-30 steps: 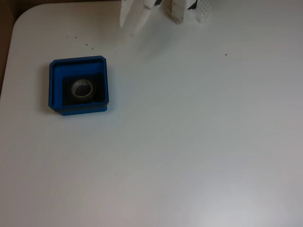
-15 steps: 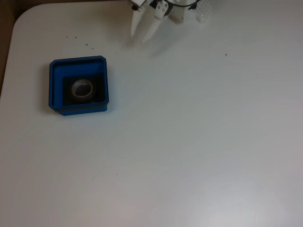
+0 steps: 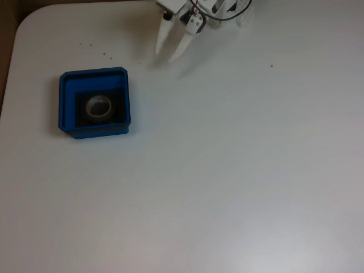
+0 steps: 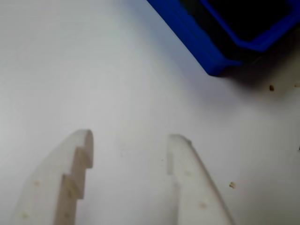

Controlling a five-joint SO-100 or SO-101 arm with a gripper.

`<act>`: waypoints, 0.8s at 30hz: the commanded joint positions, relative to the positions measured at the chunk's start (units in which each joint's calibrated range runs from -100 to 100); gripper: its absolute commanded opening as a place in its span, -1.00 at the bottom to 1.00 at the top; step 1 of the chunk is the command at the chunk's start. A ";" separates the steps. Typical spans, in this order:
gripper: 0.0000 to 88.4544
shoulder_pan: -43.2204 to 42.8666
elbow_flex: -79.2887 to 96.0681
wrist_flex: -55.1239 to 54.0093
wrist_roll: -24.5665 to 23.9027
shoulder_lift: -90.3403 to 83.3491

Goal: Pick the black tape roll and drop it in the blue box

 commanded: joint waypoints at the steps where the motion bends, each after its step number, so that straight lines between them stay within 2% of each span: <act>1: -0.68 -1.53 0.90 -1.34 0.35 -3.14; 10: -0.68 -13.84 0.90 -1.34 0.35 -5.74; 24: -0.70 -44.71 0.90 -1.34 0.27 -9.58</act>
